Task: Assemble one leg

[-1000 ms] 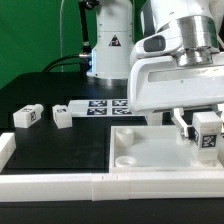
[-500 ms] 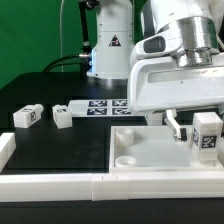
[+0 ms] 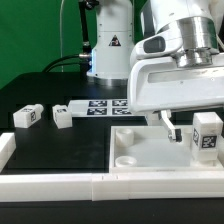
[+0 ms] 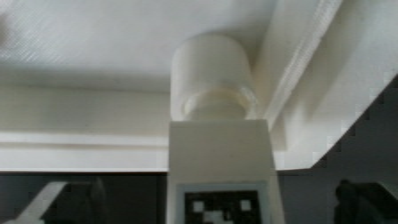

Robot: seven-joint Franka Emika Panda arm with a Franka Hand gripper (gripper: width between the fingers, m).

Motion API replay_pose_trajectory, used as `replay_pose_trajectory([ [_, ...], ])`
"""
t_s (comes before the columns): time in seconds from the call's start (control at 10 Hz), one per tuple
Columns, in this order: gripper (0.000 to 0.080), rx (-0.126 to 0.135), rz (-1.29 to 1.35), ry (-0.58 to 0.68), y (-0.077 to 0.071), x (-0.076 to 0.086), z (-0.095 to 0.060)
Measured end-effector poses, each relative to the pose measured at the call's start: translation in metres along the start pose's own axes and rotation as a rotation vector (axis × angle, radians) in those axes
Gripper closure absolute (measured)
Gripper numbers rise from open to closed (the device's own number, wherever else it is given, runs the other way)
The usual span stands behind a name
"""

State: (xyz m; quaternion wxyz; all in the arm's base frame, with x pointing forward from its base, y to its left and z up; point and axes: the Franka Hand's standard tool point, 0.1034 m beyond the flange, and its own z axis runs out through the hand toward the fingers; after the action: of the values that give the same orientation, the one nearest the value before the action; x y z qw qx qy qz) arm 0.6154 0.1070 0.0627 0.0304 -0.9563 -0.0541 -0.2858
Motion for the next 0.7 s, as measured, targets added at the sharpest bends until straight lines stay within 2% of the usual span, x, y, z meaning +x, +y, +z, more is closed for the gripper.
replay_pose_trajectory([
  [0.1, 0.0151, 0.000, 0.001, -0.003, 0.000, 0.000, -0.001],
  [0.3, 0.0151, 0.001, 0.019, -0.007, 0.002, 0.014, -0.016],
  [0.5, 0.0151, 0.018, 0.022, -0.067, -0.001, 0.024, -0.030],
  [0.6, 0.0151, 0.013, 0.022, -0.052, 0.000, 0.023, -0.028],
  [0.7, 0.0151, 0.024, 0.024, -0.110, -0.002, 0.014, -0.025],
])
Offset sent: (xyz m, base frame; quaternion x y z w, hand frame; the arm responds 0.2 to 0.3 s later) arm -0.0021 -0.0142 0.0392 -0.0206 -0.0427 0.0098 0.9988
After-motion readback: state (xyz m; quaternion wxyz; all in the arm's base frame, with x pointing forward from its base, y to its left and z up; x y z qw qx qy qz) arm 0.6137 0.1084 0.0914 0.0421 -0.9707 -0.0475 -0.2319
